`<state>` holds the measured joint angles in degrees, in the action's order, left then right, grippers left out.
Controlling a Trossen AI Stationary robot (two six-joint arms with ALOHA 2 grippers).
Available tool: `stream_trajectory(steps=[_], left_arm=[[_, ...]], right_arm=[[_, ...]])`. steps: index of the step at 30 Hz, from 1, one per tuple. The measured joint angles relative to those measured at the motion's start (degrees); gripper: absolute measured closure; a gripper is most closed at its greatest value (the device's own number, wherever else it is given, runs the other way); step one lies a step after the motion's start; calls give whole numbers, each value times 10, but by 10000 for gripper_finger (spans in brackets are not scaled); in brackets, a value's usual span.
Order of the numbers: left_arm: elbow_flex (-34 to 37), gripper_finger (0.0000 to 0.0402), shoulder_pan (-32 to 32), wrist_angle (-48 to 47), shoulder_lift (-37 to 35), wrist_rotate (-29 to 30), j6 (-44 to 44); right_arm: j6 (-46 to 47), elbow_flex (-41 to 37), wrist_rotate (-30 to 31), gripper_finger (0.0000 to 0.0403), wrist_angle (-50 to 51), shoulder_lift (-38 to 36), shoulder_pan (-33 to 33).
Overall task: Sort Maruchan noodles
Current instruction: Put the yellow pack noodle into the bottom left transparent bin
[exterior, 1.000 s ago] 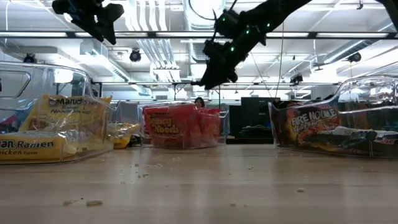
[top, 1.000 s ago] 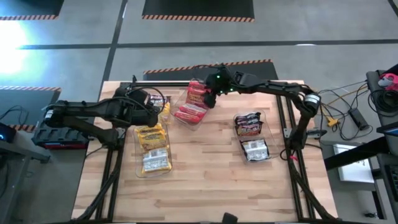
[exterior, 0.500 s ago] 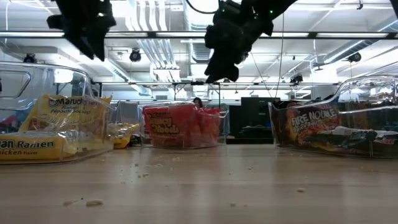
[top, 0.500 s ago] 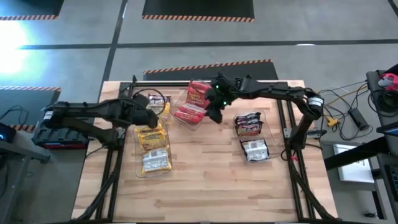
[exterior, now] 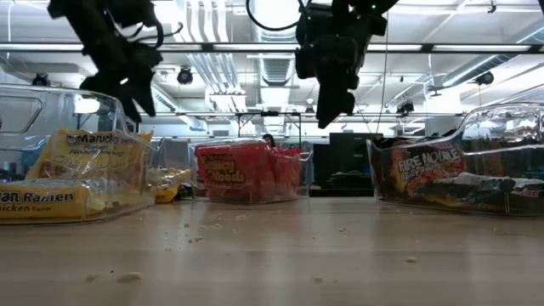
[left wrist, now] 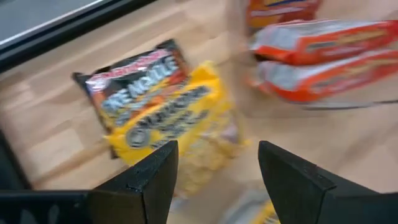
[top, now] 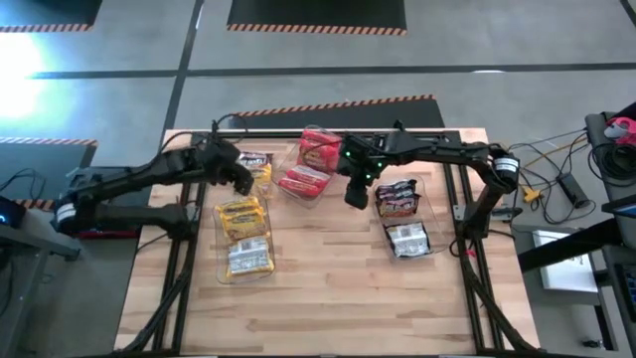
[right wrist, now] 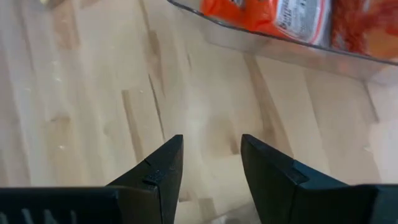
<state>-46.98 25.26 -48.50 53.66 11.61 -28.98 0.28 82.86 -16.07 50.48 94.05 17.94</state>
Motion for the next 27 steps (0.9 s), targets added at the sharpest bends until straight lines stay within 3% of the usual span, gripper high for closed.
stream_trajectory(steps=[6,13,21,27], left_arm=[[35,196,72,-1,-1,-2,51],[37,196,78,-34,11,-2,56],[36,196,78,-66,48,-1,65],[62,196,81,-8,80,-8,62]], right_arm=[[13,-48,66,253,-9,-39,-43],[73,-176,182,259,-103,-120,-74],[112,-295,192,262,-234,-224,-75],[84,-336,193,262,-267,-262,-74]])
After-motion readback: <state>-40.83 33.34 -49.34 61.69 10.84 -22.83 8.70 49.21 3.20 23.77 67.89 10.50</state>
